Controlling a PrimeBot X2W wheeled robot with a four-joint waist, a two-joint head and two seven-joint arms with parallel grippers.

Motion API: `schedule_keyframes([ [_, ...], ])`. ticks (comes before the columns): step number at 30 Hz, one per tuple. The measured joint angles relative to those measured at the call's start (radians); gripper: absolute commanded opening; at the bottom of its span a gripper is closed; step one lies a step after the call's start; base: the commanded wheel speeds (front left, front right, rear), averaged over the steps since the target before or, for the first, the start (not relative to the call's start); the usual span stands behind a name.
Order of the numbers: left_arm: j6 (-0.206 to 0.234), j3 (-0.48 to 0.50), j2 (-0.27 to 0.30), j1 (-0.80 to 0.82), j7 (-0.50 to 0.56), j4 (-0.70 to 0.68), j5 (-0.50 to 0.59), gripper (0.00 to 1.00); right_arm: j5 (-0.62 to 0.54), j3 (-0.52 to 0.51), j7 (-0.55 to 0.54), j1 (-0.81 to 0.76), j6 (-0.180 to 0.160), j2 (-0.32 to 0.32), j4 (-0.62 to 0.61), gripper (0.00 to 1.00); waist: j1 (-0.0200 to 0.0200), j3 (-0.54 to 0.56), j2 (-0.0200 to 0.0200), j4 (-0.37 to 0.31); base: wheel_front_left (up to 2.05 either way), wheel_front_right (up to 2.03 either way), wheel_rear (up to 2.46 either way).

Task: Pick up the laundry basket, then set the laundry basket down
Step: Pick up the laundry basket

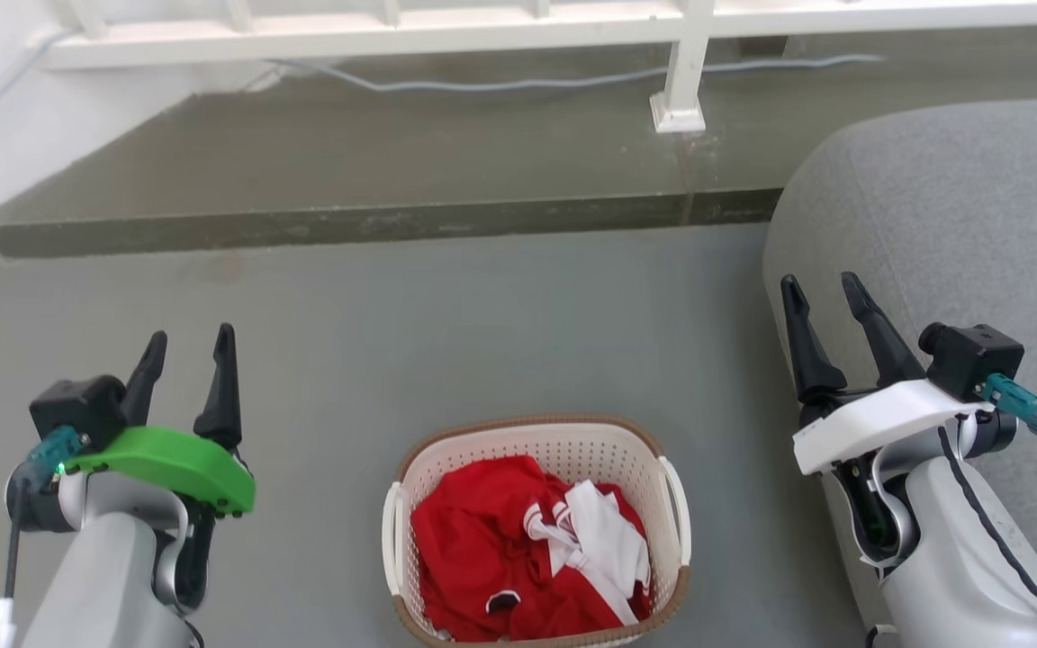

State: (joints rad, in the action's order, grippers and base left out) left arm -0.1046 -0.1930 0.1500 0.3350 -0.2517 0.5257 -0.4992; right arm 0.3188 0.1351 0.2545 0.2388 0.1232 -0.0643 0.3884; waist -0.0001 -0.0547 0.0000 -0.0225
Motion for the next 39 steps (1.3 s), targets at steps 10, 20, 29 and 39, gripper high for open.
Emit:
schedule_keyframes([
  [10, 0.008, 0.022, -0.013, -0.101, 0.0, -0.094, 0.044, 1.0, -0.012, -0.006, 0.0, -0.023, 0.0, -0.003, -0.033, 1.0, 0.0, 0.036, 0.0, -0.001, 0.0, 0.0, 0.0],
  [20, 0.008, 0.041, -0.032, -0.157, 0.0, -0.161, 0.084, 1.0, -0.013, -0.003, 0.0, -0.044, 0.0, -0.003, -0.043, 1.0, 0.0, 0.038, 0.0, -0.009, 0.0, 0.0, 0.0],
  [29, 0.008, 0.062, -0.042, -0.187, 0.0, -0.2, 0.092, 1.0, -0.013, -0.003, 0.0, -0.048, 0.0, -0.004, -0.051, 1.0, 0.0, 0.03, 0.0, -0.014, 0.0, 0.0, 0.0],
  [39, 0.008, 0.07, -0.046, -0.202, 0.0, -0.221, 0.1, 1.0, -0.013, -0.014, 0.0, -0.054, 0.0, -0.004, -0.053, 1.0, 0.0, -0.004, 0.0, -0.017, 0.0, 0.0, 0.0],
])
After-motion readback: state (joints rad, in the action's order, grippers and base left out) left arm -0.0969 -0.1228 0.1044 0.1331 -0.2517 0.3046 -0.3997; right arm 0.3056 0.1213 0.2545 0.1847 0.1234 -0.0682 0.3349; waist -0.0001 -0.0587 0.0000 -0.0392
